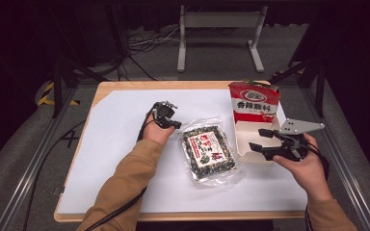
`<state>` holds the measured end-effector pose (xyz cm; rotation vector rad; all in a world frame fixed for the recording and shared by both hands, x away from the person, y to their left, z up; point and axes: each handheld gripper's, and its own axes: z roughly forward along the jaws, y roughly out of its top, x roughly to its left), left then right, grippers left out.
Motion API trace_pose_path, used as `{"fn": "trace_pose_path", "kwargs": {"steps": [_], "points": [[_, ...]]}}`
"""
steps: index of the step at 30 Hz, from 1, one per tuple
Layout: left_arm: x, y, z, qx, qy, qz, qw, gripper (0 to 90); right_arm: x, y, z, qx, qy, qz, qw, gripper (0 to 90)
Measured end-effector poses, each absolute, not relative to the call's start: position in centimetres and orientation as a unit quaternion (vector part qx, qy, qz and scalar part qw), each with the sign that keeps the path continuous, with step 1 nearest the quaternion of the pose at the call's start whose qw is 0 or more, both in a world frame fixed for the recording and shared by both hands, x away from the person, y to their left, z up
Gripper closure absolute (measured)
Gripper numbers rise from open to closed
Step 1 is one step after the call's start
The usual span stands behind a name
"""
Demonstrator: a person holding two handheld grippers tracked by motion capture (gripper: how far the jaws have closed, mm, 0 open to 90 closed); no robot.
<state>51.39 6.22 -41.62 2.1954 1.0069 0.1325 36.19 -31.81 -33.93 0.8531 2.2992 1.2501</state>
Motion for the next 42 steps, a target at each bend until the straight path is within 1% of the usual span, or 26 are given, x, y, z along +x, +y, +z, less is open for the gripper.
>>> {"fn": "trace_pose_path", "kwargs": {"steps": [5, 12, 17, 28, 35, 42], "points": [[50.7, 7.4, -40.6, 0.841, 0.384, 0.059, 0.376, 90.0, 36.3, -31.5, -34.0, 0.302, 0.821, 0.445, 0.191, 35.9], [49.5, 8.4, -37.7, 0.831, 0.364, 0.073, 0.414, 90.0, 36.4, -31.2, -33.9, 0.298, 0.822, 0.446, 0.190, 35.9], [48.0, 9.1, -34.6, 0.826, 0.335, 0.096, 0.443, 90.0, 36.4, -30.9, -33.7, 0.293, 0.822, 0.448, 0.191, 36.1], [42.8, 9.4, -28.3, 0.817, 0.249, 0.143, 0.500, 90.0, 36.5, -30.5, -33.1, 0.286, 0.814, 0.468, 0.191, 37.7], [40.5, 9.5, -26.5, 0.813, 0.211, 0.153, 0.520, 90.0, 36.6, -30.1, -32.8, 0.282, 0.812, 0.478, 0.181, 37.3], [39.4, 9.6, -25.8, 0.812, 0.193, 0.134, 0.535, 90.0, 36.7, -29.7, -32.7, 0.274, 0.813, 0.483, 0.174, 36.1]]}}
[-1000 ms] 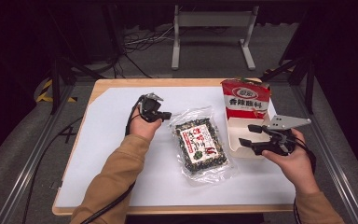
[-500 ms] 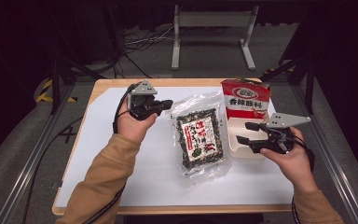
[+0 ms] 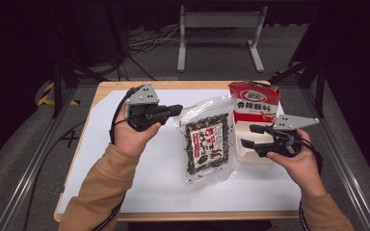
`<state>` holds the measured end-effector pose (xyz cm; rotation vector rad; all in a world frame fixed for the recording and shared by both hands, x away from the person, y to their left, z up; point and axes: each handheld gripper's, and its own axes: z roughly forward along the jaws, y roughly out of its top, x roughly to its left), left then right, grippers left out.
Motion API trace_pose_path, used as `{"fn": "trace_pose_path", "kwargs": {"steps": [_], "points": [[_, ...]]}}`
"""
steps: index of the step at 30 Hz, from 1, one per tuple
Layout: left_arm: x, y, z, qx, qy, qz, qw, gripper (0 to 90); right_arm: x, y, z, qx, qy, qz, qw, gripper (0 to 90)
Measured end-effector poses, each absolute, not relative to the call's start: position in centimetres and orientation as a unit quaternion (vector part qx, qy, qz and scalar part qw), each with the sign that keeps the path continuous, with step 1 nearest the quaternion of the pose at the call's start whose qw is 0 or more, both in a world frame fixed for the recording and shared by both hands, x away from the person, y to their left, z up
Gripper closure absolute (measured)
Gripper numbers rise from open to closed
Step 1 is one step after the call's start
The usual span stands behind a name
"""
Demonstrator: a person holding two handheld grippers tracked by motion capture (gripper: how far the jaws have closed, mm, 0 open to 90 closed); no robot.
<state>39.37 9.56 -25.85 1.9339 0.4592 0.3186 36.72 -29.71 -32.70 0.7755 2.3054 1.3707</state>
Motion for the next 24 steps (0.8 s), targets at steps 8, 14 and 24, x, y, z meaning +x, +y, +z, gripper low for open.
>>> {"fn": "trace_pose_path", "kwargs": {"steps": [8, 14, 24], "points": [[38.1, 9.4, -25.3, 0.809, 0.161, 0.118, 0.552, 90.0, 37.4, -29.4, -33.0, 0.264, 0.814, 0.494, 0.152, 30.1], [36.9, 9.2, -24.8, 0.809, 0.139, 0.111, 0.560, 90.0, 38.0, -29.2, -33.2, 0.240, 0.811, 0.516, 0.133, 27.9], [36.2, 9.2, -24.9, 0.805, 0.123, 0.095, 0.573, 90.0, 38.9, -27.8, -33.3, 0.211, 0.818, 0.522, 0.116, 24.5]]}}
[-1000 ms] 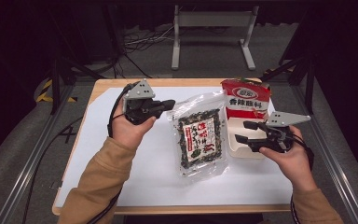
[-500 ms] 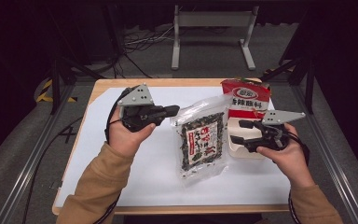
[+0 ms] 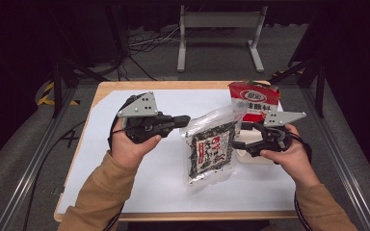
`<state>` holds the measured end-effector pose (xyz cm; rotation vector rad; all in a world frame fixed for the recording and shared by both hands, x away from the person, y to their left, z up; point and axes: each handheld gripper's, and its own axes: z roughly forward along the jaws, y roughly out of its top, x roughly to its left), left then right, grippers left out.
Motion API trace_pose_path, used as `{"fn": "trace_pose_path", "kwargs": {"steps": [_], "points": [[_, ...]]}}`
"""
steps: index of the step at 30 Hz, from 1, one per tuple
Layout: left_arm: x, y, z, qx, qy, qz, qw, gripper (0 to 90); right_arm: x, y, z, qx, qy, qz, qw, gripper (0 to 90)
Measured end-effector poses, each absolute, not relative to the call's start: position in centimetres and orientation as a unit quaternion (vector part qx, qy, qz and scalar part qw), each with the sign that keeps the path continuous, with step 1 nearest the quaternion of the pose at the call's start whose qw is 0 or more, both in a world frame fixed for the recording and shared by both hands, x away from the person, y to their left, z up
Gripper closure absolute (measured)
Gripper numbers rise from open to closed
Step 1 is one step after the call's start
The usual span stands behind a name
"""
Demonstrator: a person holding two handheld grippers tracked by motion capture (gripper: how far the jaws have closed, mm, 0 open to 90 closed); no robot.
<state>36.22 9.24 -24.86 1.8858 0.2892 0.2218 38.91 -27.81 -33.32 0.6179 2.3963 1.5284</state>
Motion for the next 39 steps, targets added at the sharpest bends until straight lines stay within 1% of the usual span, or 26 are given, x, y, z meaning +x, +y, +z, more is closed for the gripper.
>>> {"fn": "trace_pose_path", "kwargs": {"steps": [11, 20, 22, 25, 29, 31, 33, 39], "points": [[36.1, 9.4, -24.9, 0.804, 0.122, 0.094, 0.574, 90.0, 40.1, -25.8, -33.6, 0.171, 0.824, 0.533, 0.081, 27.8], [36.3, 10.1, -25.1, 0.799, 0.132, 0.090, 0.580, 90.0, 39.9, -26.0, -32.9, 0.130, 0.845, 0.516, 0.049, 54.2], [36.3, 10.2, -25.2, 0.799, 0.131, 0.090, 0.580, 90.0, 39.7, -26.0, -32.9, 0.122, 0.846, 0.517, 0.049, 56.5], [36.3, 10.3, -25.4, 0.799, 0.132, 0.087, 0.580, 90.0, 39.6, -25.9, -33.0, 0.110, 0.848, 0.517, 0.040, 62.2], [36.4, 10.4, -25.5, 0.799, 0.134, 0.088, 0.579, 90.0, 39.4, -25.6, -33.3, 0.099, 0.850, 0.517, 0.039, 63.9], [36.5, 10.6, -25.5, 0.799, 0.136, 0.093, 0.579, 90.0, 39.3, -25.7, -33.1, 0.097, 0.851, 0.515, 0.029, 69.7], [36.5, 10.7, -25.5, 0.795, 0.142, 0.090, 0.583, 90.0, 39.2, -25.8, -32.9, 0.088, 0.851, 0.517, 0.021, 73.1], [36.3, 10.7, -25.3, 0.795, 0.136, 0.094, 0.583, 90.0, 38.6, -25.7, -32.5, 0.072, 0.855, 0.513, 0.025, 74.7]]}}
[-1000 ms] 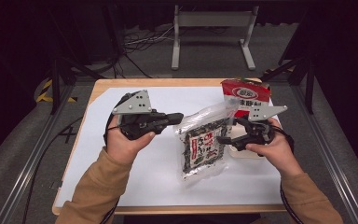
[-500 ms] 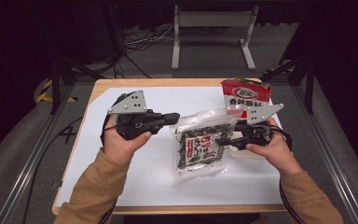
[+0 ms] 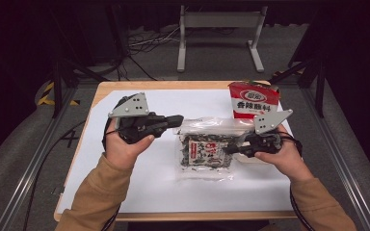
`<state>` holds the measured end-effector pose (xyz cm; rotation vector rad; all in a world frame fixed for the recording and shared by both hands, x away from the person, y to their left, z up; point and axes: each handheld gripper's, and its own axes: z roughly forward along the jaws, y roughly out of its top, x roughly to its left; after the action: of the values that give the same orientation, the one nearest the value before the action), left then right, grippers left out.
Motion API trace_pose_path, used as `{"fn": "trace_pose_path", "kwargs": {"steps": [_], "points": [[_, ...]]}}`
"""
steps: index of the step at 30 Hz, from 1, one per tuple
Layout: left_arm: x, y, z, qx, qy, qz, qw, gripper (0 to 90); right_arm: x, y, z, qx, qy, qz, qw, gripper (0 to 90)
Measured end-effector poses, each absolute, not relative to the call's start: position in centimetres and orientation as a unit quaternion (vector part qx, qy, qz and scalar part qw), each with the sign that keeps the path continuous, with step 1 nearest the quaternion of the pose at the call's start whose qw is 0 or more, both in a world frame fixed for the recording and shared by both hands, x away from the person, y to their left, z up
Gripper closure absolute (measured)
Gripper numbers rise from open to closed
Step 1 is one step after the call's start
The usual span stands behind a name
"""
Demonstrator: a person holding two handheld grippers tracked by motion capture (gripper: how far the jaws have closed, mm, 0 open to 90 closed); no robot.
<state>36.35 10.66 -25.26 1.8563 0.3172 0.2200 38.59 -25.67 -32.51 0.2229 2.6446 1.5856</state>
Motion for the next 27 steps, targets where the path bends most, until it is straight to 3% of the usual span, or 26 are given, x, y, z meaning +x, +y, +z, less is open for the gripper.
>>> {"fn": "trace_pose_path", "kwargs": {"steps": [9, 12, 19, 27], "points": [[35.9, 10.9, -24.8, 0.794, 0.128, 0.092, 0.587, 89.9, 37.9, -25.8, -31.8, 0.056, 0.856, 0.514, 0.030, 75.2], [35.9, 11.0, -24.8, 0.792, 0.136, 0.094, 0.587, 79.8, 37.7, -25.9, -31.5, 0.054, 0.855, 0.514, 0.035, 75.3], [35.7, 11.6, -25.3, 0.789, 0.150, 0.098, 0.588, 68.6, 37.3, -26.5, -30.5, 0.072, 0.855, 0.512, 0.036, 75.4], [36.2, 12.7, -26.6, 0.790, 0.172, 0.093, 0.582, 65.4, 36.6, -27.4, -28.9, 0.089, 0.858, 0.503, 0.056, 75.4]]}}
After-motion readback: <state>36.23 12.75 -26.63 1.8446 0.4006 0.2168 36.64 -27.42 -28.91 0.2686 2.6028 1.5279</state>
